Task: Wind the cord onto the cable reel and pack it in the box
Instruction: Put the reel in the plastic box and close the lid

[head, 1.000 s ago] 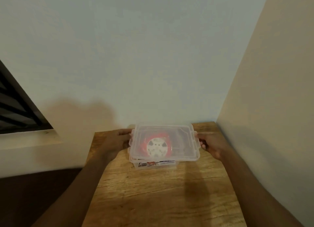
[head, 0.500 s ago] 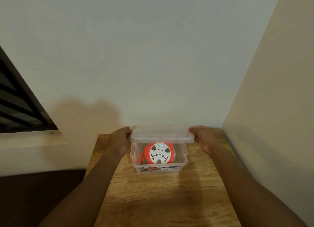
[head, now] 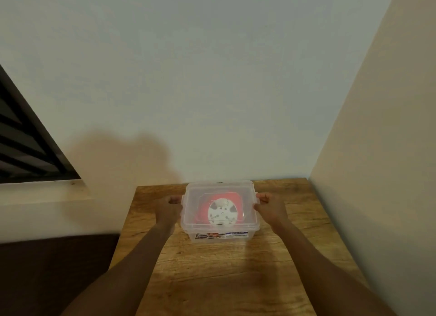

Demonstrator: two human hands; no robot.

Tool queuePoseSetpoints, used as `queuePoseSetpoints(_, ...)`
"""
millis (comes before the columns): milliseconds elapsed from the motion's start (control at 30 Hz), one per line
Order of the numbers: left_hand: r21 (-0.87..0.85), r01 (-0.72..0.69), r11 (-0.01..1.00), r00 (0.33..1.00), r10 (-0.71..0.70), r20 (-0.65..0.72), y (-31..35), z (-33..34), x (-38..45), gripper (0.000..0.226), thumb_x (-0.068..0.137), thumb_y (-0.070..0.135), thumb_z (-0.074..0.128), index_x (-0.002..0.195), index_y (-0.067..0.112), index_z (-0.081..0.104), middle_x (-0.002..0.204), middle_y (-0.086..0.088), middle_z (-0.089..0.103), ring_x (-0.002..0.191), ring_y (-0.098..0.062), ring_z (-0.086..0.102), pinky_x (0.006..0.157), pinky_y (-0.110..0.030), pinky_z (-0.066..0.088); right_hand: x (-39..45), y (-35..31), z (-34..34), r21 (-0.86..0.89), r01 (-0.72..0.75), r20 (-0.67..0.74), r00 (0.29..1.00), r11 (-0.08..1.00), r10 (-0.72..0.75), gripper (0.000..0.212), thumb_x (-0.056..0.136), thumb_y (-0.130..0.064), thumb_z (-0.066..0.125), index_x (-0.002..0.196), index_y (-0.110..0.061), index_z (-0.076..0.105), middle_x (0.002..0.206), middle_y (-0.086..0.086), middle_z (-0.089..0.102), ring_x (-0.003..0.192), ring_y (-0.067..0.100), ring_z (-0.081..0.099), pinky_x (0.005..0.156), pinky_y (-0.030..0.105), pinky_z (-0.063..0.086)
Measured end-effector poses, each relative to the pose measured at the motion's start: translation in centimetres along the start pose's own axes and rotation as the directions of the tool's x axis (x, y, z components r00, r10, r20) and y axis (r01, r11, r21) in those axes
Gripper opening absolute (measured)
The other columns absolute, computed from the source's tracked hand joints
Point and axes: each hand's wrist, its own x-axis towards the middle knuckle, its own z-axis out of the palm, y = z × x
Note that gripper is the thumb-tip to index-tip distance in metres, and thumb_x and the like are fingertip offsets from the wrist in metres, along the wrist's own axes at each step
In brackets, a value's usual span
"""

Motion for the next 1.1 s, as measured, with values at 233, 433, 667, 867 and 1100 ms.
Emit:
queuePoseSetpoints(233,0.077,-0.088,0.993,0.996,0.088,0.006,-1.2,0.5,0.0,0.027,0.084,-0.017,0.060,0.094,0.005,0.073,0.098,-0.011,0.071,0.091,-0.028,0.066,0.063,-0.028,0.055,-0.1,1.2,1.1,-0.070,0.006,-0.080,0.997,0.998,-0.011,0.039,0.084,-0.004,0.068,0.121,-0.013,0.066,0.121,0.003,0.065,0.106,0.019,0.062,0.084,0.034,0.054)
queuePoseSetpoints(433,0.131,-0.127,0.983,0.992,0.123,0.036,-3.3,1.0,0.6,0.025,0.086,-0.011,0.061,0.097,0.007,0.075,0.099,-0.008,0.071,0.095,-0.028,0.068,0.069,-0.035,0.060,1.3,3.4,1.0,-0.022,-0.026,-0.080,0.997,0.999,0.024,0.018,0.081,-0.007,0.070,0.097,-0.014,0.073,0.109,0.001,0.067,0.092,0.018,0.064,0.074,0.035,0.057)
queuePoseSetpoints(667,0.077,-0.049,0.996,0.998,0.046,0.032,-4.6,0.9,1.0,0.021,0.090,-0.001,0.065,0.096,0.018,0.071,0.102,-0.003,0.070,0.101,-0.029,0.068,0.087,-0.051,0.061,0.3,3.4,1.2,0.046,0.007,-0.085,0.996,0.999,-0.003,0.015,0.088,-0.009,0.064,0.090,-0.024,0.068,0.096,-0.008,0.066,0.087,0.010,0.063,0.060,0.023,0.050)
queuePoseSetpoints(867,0.115,-0.024,0.993,0.994,0.035,-0.101,-5.1,2.7,-1.6,0.014,0.104,0.014,0.050,0.113,0.015,0.061,0.108,-0.005,0.064,0.095,-0.024,0.065,0.065,-0.031,0.057,-1.2,5.1,3.1,0.042,-0.091,-0.117,0.989,0.995,0.095,0.042,0.098,-0.037,0.051,0.133,-0.015,0.047,0.117,0.002,0.061,0.089,0.017,0.066,0.065,0.035,0.061)
queuePoseSetpoints(1100,0.187,-0.014,0.982,0.988,0.042,-0.148,-6.6,5.1,-3.7,0.045,0.106,0.045,0.041,0.120,0.005,0.057,0.110,-0.013,0.060,0.094,-0.028,0.065,0.067,-0.033,0.059,-2.4,6.1,4.4,0.039,-0.130,-0.207,0.969,0.991,0.135,0.044,0.095,-0.057,0.042,0.098,-0.014,0.050,0.090,0.003,0.065,0.074,0.016,0.067,0.061,0.034,0.060)
